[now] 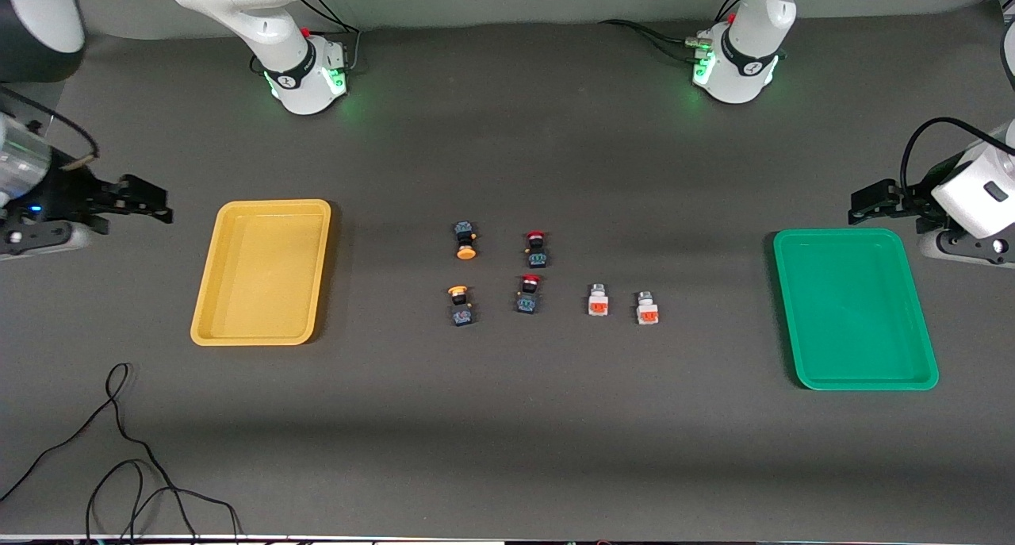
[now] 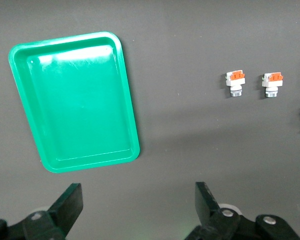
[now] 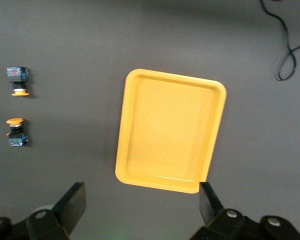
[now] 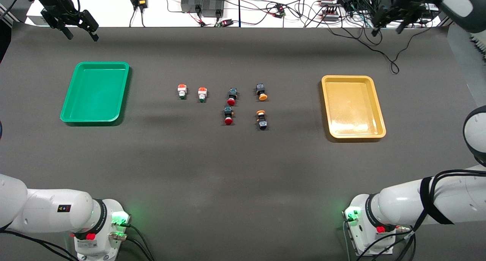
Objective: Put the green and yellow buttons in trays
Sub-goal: 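Reach the right gripper to a yellow button while the left reaches a white button, then close the right gripper on the yellow button while the left grasps the white button, then carry the yellow button into the yellow tray with the right gripper and release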
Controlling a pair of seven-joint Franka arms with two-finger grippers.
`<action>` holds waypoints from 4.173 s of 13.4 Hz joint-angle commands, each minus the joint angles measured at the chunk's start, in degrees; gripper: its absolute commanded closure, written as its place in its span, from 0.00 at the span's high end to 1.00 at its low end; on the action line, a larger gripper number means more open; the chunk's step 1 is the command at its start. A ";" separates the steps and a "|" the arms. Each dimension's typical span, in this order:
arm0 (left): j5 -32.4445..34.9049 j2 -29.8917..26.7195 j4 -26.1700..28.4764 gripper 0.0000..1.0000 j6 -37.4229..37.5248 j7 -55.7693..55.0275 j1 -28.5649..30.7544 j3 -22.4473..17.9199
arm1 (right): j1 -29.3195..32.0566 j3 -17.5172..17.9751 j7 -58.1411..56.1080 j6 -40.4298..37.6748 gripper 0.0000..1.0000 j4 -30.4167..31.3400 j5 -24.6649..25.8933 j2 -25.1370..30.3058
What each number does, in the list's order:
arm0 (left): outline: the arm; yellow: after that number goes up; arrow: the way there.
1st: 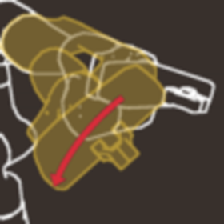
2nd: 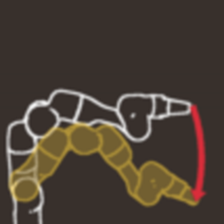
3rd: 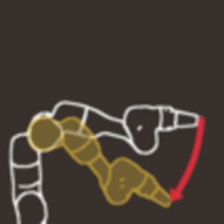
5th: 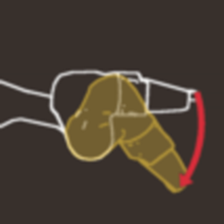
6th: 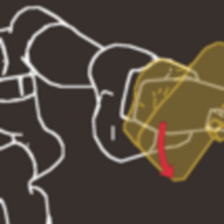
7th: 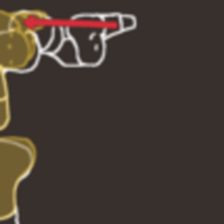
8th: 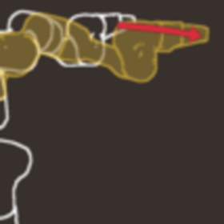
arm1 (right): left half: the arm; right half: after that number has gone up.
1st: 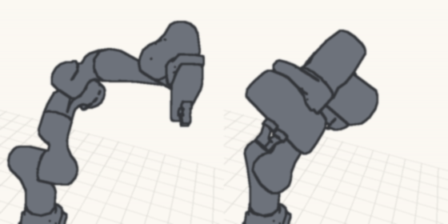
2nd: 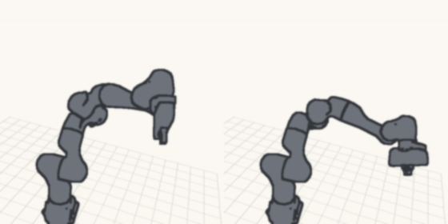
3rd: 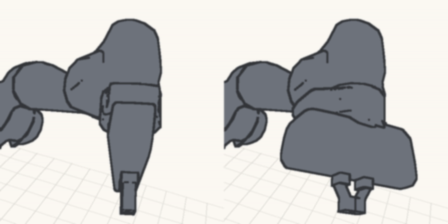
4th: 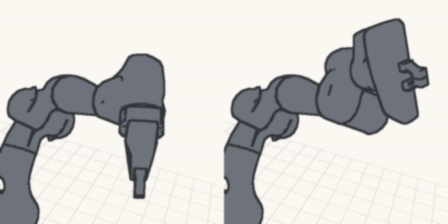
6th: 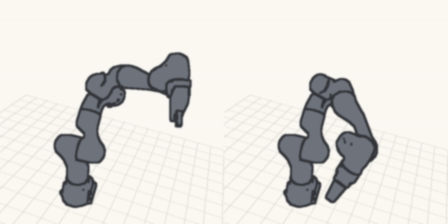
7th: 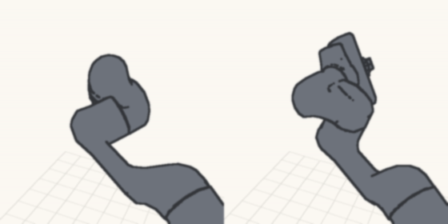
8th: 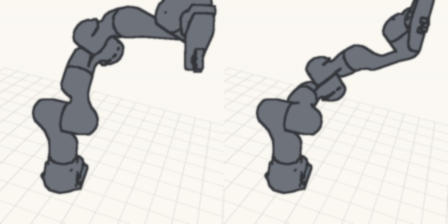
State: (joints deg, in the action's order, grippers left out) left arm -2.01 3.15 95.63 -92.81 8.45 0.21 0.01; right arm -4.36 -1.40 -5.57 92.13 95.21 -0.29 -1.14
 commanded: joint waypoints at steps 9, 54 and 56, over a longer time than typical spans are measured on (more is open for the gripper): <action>-0.45 -0.96 0.52 0.99 0.70 1.66 -0.03 0.26 | -32.00 -0.27 32.43 12.79 1.00 3.84 -2.44 -5.35; -1.95 32.28 8.61 0.00 -46.43 -27.96 -21.22 1.40 | -40.03 -22.99 23.10 16.51 0.19 12.37 -1.56 -3.79; -1.95 29.29 7.73 0.00 -39.85 -28.05 -20.69 1.22 | -40.03 -32.13 12.92 15.45 0.19 12.80 -1.65 -3.60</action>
State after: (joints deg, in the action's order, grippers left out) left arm -3.59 36.05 103.51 -138.67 -18.55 -20.49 1.74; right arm -43.89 -26.56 15.59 108.69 106.73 -1.75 -6.10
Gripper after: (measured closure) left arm 0.965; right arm 0.674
